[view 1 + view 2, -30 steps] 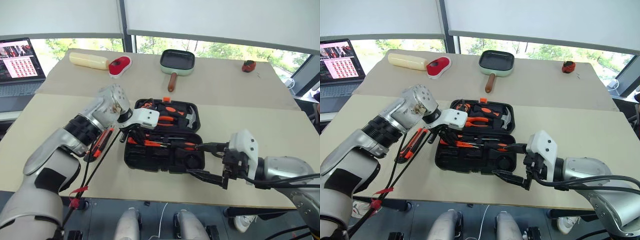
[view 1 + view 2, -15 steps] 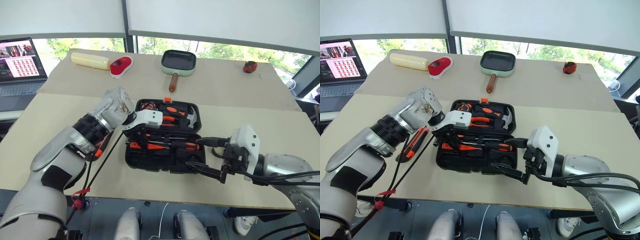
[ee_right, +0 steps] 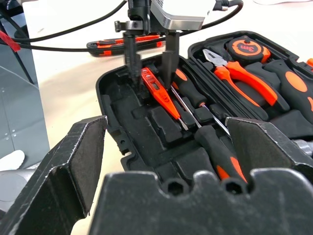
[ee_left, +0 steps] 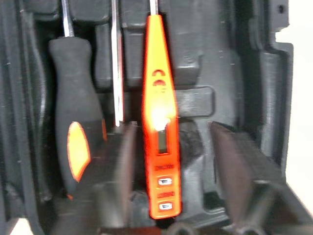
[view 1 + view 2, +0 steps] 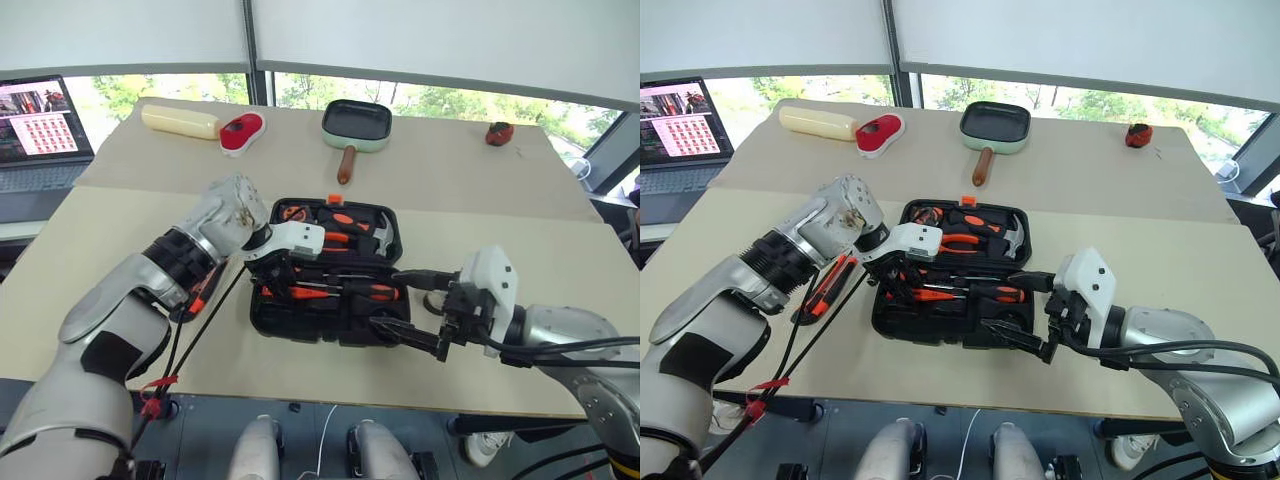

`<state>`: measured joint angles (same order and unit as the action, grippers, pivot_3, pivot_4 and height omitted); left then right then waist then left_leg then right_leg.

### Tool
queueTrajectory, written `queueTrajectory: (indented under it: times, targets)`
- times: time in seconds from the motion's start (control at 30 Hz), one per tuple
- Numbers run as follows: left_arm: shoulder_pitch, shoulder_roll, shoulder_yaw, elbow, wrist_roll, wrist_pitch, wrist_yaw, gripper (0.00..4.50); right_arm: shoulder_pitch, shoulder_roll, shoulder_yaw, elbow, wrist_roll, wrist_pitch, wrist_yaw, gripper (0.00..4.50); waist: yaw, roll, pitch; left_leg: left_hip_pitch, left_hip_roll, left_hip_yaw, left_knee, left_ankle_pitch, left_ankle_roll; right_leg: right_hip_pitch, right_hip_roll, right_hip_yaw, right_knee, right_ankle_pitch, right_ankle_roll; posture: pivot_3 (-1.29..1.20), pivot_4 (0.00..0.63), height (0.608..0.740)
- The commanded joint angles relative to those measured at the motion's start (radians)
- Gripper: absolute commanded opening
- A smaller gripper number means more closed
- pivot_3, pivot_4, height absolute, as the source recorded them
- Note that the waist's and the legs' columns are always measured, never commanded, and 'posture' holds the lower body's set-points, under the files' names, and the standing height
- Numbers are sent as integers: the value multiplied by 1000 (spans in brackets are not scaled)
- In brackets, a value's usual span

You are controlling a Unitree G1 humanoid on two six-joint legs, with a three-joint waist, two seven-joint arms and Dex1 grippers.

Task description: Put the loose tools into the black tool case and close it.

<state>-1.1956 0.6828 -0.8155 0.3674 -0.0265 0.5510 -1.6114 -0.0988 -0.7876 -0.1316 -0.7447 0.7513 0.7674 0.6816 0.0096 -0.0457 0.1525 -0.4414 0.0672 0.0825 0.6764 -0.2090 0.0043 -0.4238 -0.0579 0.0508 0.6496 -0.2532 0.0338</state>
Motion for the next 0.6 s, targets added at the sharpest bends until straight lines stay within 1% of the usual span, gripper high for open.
queueTrajectory:
  times: [0.03,0.1,0.13,0.2,0.23,0.27,0.3,0.4,0.5,0.53,0.6]
  targets:
    - [-31,124,78,-102,-128,-4,-3,3484,1,-5,-11,-15,6,-22,12,4500,-6,0,0,0,0,0,0,0,0,0,0,0,0,0,0,0,150,740]
    - [-13,156,117,-127,-158,-5,-3,3484,3,-8,-12,-13,5,-24,19,4500,-6,0,0,0,0,0,0,0,0,0,0,0,0,0,0,0,150,740]
    - [18,146,178,-123,-176,-18,10,3484,0,-9,-13,-10,3,-24,21,4500,-4,1,0,0,0,0,0,0,0,0,0,0,0,0,0,0,150,740]
    - [104,116,307,-113,-231,-29,75,2945,-7,-14,-16,-5,1,-22,25,4500,3,1,-1,0,0,0,1,0,0,1,-1,-1,0,0,0,0,150,740]
    - [156,107,365,-125,-261,-41,95,2805,-9,-19,-16,-4,-3,-22,28,4500,3,2,-1,0,0,0,1,0,0,2,-1,-2,0,0,1,0,150,740]
    - [202,102,403,-146,-279,-56,106,2431,-10,-24,-17,-3,-7,-23,31,4500,2,2,-1,1,0,0,2,0,0,2,-2,-2,0,0,1,0,150,740]
    - [239,94,432,-165,-288,-69,117,2136,-9,-29,-19,0,-9,-24,35,4500,1,2,-1,0,0,-1,2,0,0,2,-2,-2,0,0,1,0,150,740]
    - [370,10,532,-183,-312,-137,232,1163,-14,-40,-25,9,-3,-21,45,4500,3,2,-1,0,0,-1,2,0,0,2,-1,-2,1,0,1,0,150,740]
    - [468,-47,567,-175,-286,-267,284,124,-27,-47,-29,18,5,-15,51,4500,5,2,-1,0,0,-1,3,0,0,2,-1,-3,1,0,1,0,150,740]
    - [491,-57,567,-175,-270,-294,294,38,-30,-49,-29,19,7,-12,52,4500,4,2,-1,0,0,-1,3,0,0,2,-2,-3,1,0,1,0,150,740]
    - [515,-72,562,-171,-244,-318,323,38,-34,-53,-30,21,11,-9,54,4500,3,2,-1,0,0,-1,3,0,0,2,-1,-3,1,1,1,0,150,740]
